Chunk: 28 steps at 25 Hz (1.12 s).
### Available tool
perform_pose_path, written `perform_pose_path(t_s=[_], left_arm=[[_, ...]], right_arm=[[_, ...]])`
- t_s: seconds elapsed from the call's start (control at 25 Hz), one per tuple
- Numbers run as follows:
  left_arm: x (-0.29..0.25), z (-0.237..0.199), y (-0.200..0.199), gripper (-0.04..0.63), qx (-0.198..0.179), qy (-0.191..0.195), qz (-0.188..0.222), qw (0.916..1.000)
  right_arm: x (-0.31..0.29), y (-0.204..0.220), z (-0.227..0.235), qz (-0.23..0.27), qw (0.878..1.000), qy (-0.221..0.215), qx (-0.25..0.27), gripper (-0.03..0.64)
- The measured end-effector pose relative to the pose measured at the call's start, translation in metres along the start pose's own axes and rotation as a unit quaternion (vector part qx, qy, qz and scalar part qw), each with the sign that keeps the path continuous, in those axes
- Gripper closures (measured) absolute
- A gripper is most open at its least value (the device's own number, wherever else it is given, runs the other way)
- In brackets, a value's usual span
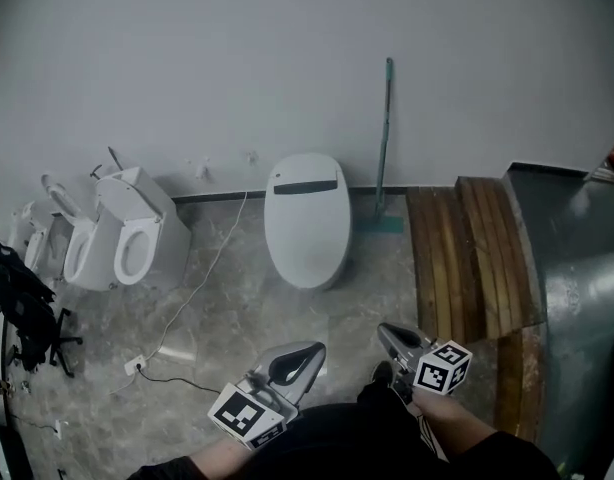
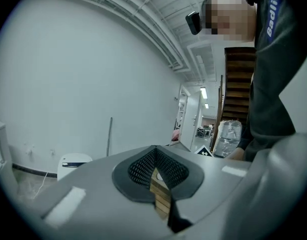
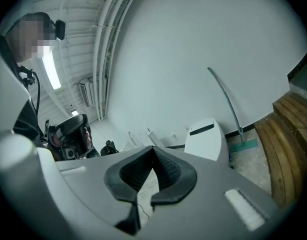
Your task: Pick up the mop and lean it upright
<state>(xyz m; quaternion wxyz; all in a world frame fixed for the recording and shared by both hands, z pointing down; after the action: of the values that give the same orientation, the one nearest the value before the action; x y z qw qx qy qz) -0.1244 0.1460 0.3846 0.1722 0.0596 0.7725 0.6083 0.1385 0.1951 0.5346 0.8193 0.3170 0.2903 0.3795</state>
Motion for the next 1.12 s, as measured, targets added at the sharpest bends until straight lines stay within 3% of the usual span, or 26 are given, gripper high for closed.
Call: perform_pose_path(t_s=[0.28, 0.4, 0.56, 0.84, 1.12], left_arm=[[0.132, -0.039, 0.031, 0.575, 0.043, -0.003, 0.028, 0.9987], [0.166, -0.044, 0.034, 0.575, 0.051, 0.009, 0.039, 0.9979], [0.189, -0.037, 0.037, 0.575, 0.046, 0.025, 0.054, 0.9972], [0.200, -0.014, 0.038, 0.575, 0.031, 0.033, 0.061, 0.9971], [0.178, 0.013, 0.033, 0.575, 0.020, 0.033, 0.055, 0.9977]], right_arm=[[-0.048, 0.062, -0.120, 0.040, 0.999, 0.030, -0.018, 0.612], [-0.061, 0.066, -0.173, 0.024, 0.999, 0.020, 0.013, 0.612], [-0.061, 0.056, -0.220, 0.038, 0.998, 0.008, 0.056, 0.612], [-0.045, 0.057, -0.245, 0.048, 0.995, 0.000, 0.091, 0.612], [-0.007, 0.057, -0.241, 0.053, 0.990, 0.027, 0.129, 0.612]])
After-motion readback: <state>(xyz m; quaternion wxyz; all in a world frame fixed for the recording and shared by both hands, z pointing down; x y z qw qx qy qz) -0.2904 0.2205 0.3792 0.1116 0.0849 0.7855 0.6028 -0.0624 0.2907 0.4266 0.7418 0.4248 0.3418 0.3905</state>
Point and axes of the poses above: the fingertips, and each gripper's own axes: x backward along the fingers, z to its right, y out of its underside, the point moved 10 cm from there along x, backward along the fingers, and after that the axes turned 3 degrees about -z, right-handed, at the moved point
